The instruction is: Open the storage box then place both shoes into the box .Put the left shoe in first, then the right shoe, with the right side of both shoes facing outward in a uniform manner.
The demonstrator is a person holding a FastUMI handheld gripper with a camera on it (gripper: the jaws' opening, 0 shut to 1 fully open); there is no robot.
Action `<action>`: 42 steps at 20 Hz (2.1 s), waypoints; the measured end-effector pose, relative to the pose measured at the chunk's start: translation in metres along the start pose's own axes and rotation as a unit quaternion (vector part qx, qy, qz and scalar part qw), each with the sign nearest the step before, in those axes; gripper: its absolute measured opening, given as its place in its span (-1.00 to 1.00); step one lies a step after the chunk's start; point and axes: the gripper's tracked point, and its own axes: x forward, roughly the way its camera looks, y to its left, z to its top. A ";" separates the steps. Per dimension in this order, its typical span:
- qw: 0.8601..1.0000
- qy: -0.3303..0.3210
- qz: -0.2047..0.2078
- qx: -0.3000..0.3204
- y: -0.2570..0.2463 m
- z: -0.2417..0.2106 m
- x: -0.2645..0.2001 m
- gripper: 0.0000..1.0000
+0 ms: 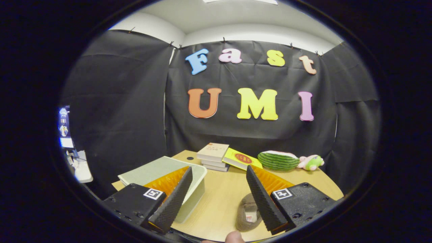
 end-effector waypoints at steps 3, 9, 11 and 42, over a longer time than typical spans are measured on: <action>0.999 0.020 0.025 0.019 -0.003 -0.012 0.001 1.00; 0.982 0.102 0.123 0.098 0.013 -0.048 0.015 1.00; 0.966 0.141 0.162 0.142 0.025 -0.062 0.021 1.00; 0.841 0.246 0.327 0.353 0.152 0.020 0.053 -0.88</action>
